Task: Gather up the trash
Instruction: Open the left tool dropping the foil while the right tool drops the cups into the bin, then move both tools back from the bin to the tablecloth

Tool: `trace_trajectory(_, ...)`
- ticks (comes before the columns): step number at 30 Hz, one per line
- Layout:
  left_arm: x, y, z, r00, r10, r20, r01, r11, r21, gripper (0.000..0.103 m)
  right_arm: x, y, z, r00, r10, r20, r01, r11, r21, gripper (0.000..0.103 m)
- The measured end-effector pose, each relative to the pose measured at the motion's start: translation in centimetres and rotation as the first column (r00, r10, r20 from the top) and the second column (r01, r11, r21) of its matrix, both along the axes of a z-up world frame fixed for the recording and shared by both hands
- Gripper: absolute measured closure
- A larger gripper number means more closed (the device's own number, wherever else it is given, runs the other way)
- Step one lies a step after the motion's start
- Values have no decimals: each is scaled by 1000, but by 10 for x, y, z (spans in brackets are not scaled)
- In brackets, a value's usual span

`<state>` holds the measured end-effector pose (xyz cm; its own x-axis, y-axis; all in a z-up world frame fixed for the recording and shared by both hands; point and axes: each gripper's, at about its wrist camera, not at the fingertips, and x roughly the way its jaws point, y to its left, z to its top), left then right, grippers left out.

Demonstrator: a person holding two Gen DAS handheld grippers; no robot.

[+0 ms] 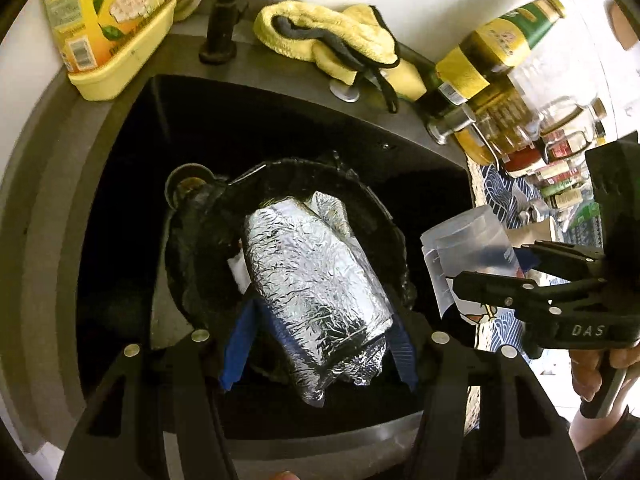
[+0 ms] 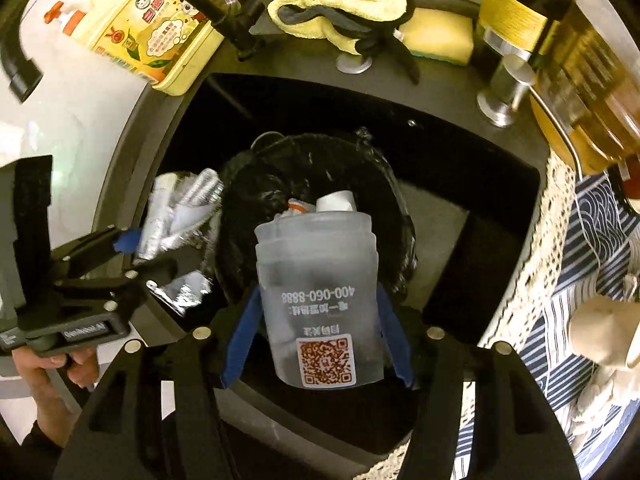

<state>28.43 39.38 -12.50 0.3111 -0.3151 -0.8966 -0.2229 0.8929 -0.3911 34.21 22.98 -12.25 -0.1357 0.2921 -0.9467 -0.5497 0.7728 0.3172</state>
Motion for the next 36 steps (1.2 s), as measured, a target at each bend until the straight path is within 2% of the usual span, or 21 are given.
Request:
trace_trajectory(2,7,-1,-6,1000,-8,-14,8,1000,-8,43,5,3,-3,1000,1,-7,-1,1000,-3,42)
trace_trajectory(3,10,-1,-8,1000,-11,-24,11,1000,-4,38,7,4,-4,1000,-1,-11,1,1000,-3,39)
trace_trajectory(4,12,-2,-11,999,-15,-39,15,1000,5,33,9,4,-5,1000,-4,-17,4,1000,-3,32)
trace_trajectory(5,15,-1,-14,999,-11,-48,12,1000,11,24,12,5,-7,1000,-9,-26,9,1000,0,29)
trace_trajectory(6,16,1,-15,999,-5,-52,6,1000,9,22,13,4,-8,999,-12,-31,12,1000,2,29)
trace_trajectory(11,21,5,-22,997,4,-75,-3,1000,9,21,19,2,-9,999,-23,-36,23,1000,1,29)
trace_trajectory(17,18,5,-21,998,2,-67,-1,1000,12,21,19,-7,-7,999,-36,-31,36,999,2,29)
trace_trajectory(27,5,-4,-4,1000,-2,-29,4,999,50,21,2,-25,13,998,-64,6,64,998,23,29)
trace_trajectory(36,-5,-31,13,999,-35,-13,36,996,88,21,-3,-69,27,994,-108,35,108,994,11,29)
